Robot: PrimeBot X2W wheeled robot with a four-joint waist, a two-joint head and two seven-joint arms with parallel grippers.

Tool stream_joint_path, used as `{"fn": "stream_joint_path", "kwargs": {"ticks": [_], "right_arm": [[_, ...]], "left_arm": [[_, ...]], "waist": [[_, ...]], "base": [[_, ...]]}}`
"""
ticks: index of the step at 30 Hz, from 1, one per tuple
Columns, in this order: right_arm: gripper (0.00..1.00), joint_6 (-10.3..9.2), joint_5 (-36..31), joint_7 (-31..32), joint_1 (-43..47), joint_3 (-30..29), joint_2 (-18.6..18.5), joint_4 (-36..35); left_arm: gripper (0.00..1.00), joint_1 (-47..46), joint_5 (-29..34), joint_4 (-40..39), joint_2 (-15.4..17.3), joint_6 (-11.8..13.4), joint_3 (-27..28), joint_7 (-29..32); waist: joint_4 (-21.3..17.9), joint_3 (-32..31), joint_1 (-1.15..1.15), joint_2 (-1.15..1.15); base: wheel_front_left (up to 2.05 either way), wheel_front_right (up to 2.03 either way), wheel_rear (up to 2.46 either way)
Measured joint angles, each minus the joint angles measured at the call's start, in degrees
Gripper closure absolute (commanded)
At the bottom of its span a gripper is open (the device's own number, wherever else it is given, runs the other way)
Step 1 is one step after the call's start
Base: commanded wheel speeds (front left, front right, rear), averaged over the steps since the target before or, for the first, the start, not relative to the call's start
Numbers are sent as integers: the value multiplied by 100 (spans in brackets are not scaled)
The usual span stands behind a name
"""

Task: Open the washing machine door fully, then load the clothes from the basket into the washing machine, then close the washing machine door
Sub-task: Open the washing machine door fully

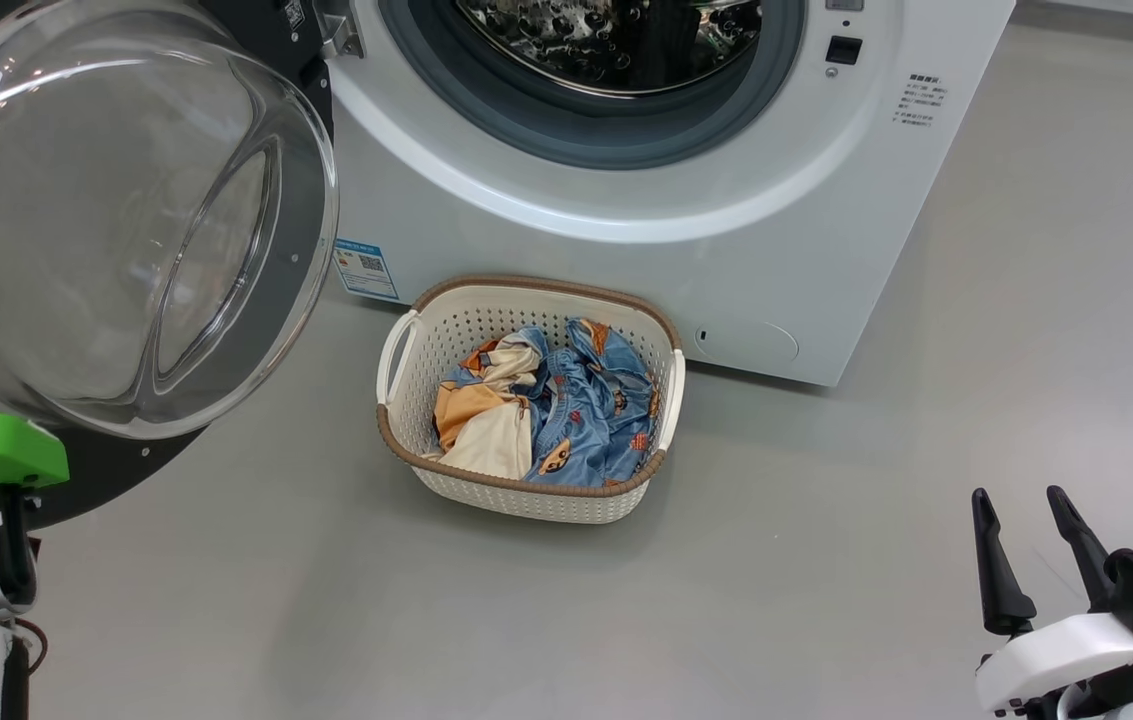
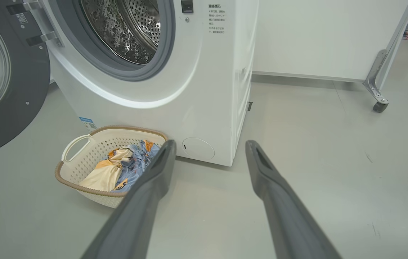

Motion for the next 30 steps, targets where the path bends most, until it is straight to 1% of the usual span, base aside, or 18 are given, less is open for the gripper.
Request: {"fn": "stream_joint_path", "kwargs": {"ticks": [4, 9, 10, 11, 12, 13, 20, 21, 28, 30], "right_arm": [[0, 1, 34, 0, 7, 18, 47, 14], [0, 7, 102, 0, 21, 33, 151, 36], [0, 7, 102, 0, 23, 37, 148, 40], [0, 7, 101, 0, 26, 42, 148, 46], [0, 7, 101, 0, 31, 49, 149, 48], [0, 8, 101, 0, 36, 57, 151, 49], [0, 8, 102, 0, 119, 51, 178, 47], [0, 8, 101, 0, 119, 51, 178, 47], [0, 10, 102, 0, 120, 40, 230, -56], [0, 48, 100, 0, 121, 58, 240, -78]], "left_arm": [[100, 145, 129, -272, -119, -153, -66, -1], [100, 361, 249, -566, -302, -371, -354, 0], [98, 403, 291, -655, -328, -402, -398, 0], [71, 438, 308, -733, -359, -424, -431, 0], [46, 471, 321, -799, -381, -453, -493, 0], [0, 510, 346, -850, -412, -461, -550, 0], [0, 978, 371, -900, -690, -520, -820, 0], [0, 1028, 403, -911, -702, -558, -870, 0], [0, 1428, 598, -903, -730, -565, -992, 0], [0, 1562, 597, -880, -734, -606, -1011, 0]], "waist": [[-58, -94, 0, 0], [-172, -206, 0, 0], [-200, -224, 0, 0], [-230, -243, 0, 0], [-260, -261, 0, 0], [-289, -279, 0, 0], [-507, -409, 0, 0], [-537, -427, 0, 0], [-773, -564, 0, 0], [-849, -605, 0, 0]], "base": [[0, 0, 0], [0, 0, 0], [0, 0, 0], [0, 0, 0], [0, 0, 0], [0, 0, 0], [0, 0, 0], [0, 0, 0], [0, 0, 0], [0, 0, 0]]}}
